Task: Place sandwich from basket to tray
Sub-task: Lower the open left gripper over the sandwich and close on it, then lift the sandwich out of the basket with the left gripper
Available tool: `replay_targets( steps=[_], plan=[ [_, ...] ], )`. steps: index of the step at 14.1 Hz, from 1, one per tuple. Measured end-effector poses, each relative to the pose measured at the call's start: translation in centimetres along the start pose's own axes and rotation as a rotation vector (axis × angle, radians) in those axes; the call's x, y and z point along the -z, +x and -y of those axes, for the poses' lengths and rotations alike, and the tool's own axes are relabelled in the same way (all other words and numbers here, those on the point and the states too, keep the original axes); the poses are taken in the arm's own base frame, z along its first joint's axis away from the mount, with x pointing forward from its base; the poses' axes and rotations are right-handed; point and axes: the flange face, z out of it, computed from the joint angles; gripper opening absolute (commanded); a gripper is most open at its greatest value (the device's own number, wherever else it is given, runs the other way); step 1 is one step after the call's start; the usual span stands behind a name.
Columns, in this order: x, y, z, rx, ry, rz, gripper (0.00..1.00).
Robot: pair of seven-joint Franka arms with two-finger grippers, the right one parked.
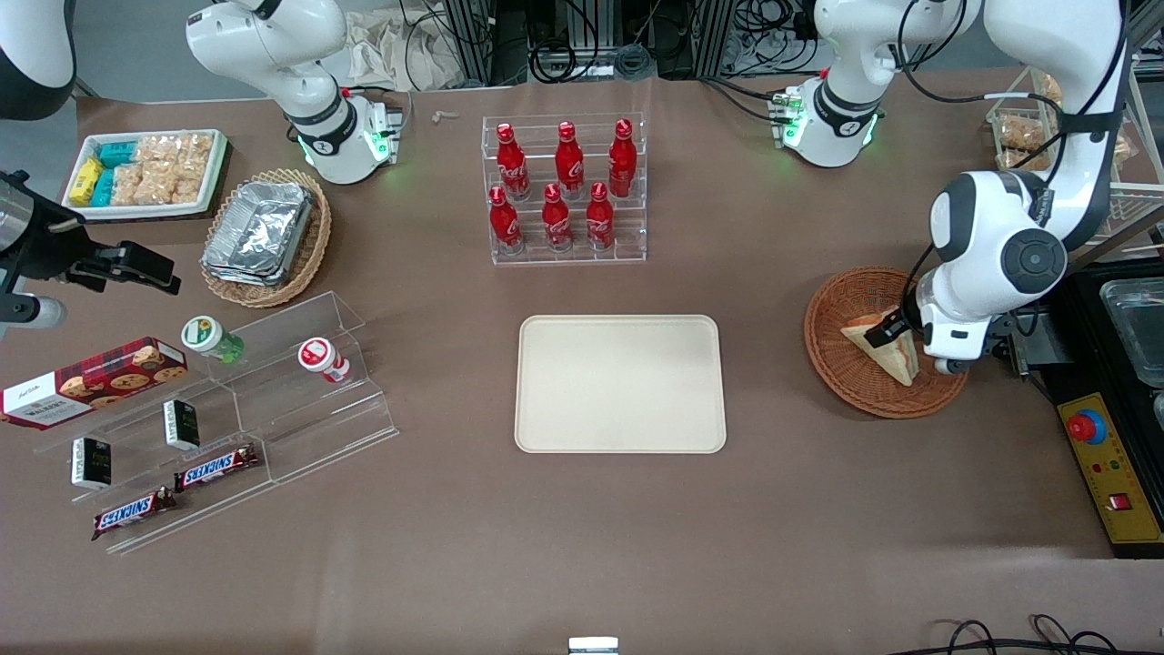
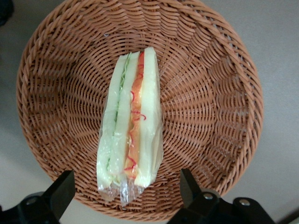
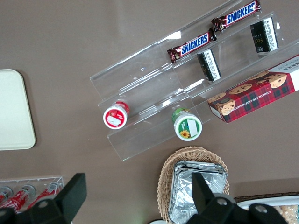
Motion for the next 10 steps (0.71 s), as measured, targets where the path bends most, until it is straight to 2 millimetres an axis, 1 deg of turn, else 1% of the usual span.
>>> replay_targets(
  steps=[2,3,4,5,6,7,8,9,10],
  plan=[
    [-1.1,0.2,0.2,0.005,0.000,0.002,0.99],
    [-1.7,0.3,0.3,0.009,0.002,0.004,0.94],
    [-2.4,0.3,0.4,0.011,0.006,0.009,0.86],
    [-3.0,0.4,0.5,0.016,0.009,0.014,0.76],
    [-3.3,0.5,0.4,0.021,0.011,0.015,0.62],
    [-3.6,0.5,0.4,0.026,0.012,0.017,0.44],
    [-3.6,0.5,0.4,0.035,0.012,0.017,0.30],
    [-3.6,0.6,0.4,0.046,0.011,0.016,0.20],
    [-3.5,0.6,0.4,0.052,0.011,0.014,0.15]
  ],
)
